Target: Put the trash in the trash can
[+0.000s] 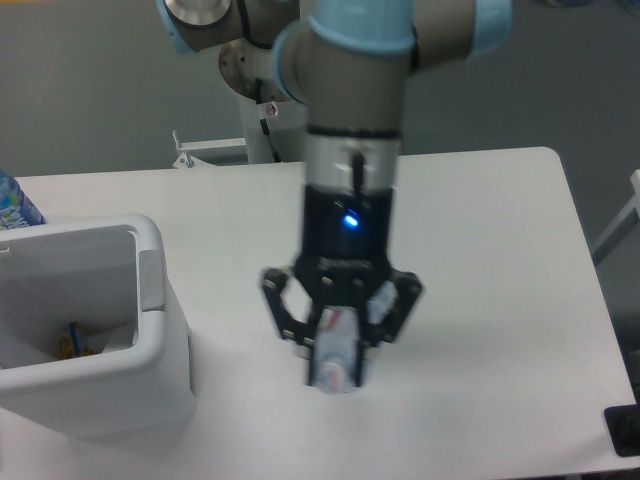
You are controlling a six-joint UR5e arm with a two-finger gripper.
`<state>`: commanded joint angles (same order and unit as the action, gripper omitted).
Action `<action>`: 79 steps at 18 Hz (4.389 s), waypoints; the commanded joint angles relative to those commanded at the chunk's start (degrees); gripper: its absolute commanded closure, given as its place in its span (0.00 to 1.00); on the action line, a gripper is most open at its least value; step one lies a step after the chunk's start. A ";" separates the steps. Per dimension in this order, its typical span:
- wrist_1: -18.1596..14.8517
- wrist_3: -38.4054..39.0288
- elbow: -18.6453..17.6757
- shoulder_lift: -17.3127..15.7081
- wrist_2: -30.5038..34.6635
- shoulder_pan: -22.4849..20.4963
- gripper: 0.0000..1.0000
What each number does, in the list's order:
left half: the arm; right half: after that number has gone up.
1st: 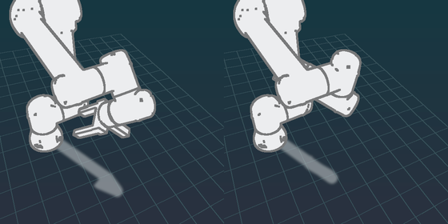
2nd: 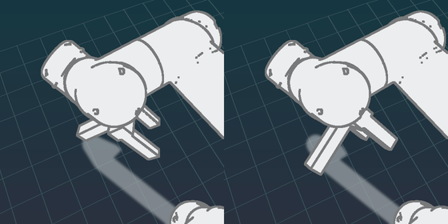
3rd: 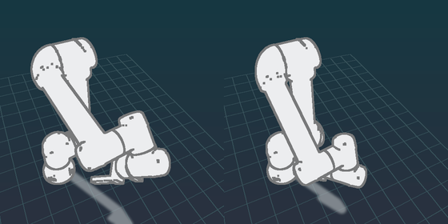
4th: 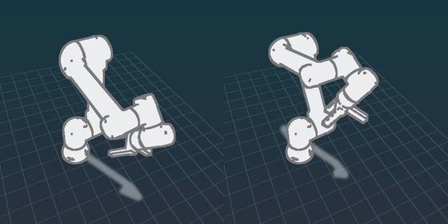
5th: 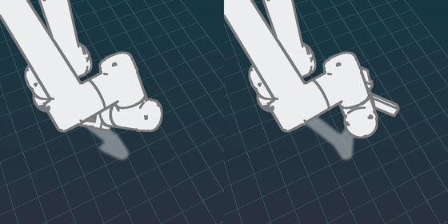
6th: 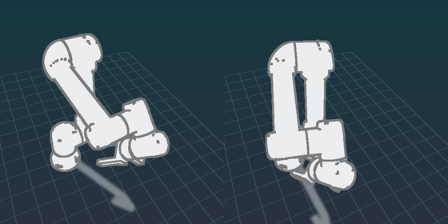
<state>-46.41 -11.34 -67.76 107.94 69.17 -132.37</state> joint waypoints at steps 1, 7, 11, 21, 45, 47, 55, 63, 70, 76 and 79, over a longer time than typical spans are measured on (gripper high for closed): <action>0.09 0.09 0.00 -0.61 0.00 1.22 0.91; 9.21 5.44 0.35 -1.76 -0.17 7.20 0.91; 9.84 5.63 0.53 -1.76 -0.26 10.20 0.91; 9.76 14.93 -1.14 -2.47 -0.18 15.65 0.90; 9.67 18.11 -10.63 -1.50 0.18 17.49 0.74; 9.58 18.11 -12.03 -1.85 0.18 17.41 0.71; 9.58 17.76 -15.90 -1.94 0.35 17.41 0.53; 9.67 12.57 -15.38 -2.11 2.64 15.75 0.00; 9.67 10.29 -14.77 -2.47 7.81 6.53 0.00; 9.23 3.18 -16.43 -2.64 15.45 -0.87 0.00; 9.14 -3.05 -19.33 -2.82 17.31 -3.50 0.00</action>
<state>-37.26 -14.39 -87.09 105.12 86.48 -135.87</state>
